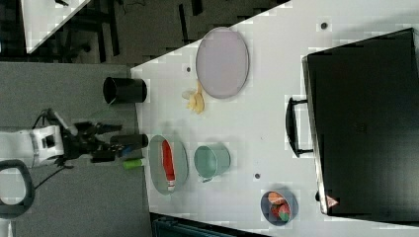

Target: Pick Ketchup from the table and place it in strainer.

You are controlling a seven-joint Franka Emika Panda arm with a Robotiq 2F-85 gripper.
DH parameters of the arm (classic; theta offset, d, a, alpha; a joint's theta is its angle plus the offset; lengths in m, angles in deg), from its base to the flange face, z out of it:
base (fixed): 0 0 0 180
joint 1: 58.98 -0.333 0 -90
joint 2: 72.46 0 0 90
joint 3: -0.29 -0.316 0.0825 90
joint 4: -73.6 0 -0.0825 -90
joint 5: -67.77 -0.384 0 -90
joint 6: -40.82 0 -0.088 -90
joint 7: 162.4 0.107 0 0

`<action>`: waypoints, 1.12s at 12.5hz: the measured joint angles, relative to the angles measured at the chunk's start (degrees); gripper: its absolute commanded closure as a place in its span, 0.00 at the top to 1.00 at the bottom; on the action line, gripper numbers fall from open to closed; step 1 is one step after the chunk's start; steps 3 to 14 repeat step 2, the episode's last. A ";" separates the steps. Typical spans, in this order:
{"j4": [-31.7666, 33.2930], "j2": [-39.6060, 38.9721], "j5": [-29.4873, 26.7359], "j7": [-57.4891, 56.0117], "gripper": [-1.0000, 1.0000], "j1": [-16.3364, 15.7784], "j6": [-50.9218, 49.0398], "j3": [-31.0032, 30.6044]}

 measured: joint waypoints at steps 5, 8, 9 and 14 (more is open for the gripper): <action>-0.06 0.12 -0.01 -0.62 1.00 1.36 -0.26 7.43; -0.06 0.12 -0.01 -0.62 1.00 1.36 -0.26 7.43; -0.06 0.12 -0.01 -0.62 1.00 1.36 -0.26 7.43; -0.06 0.12 -0.01 -0.62 1.00 1.36 -0.26 7.43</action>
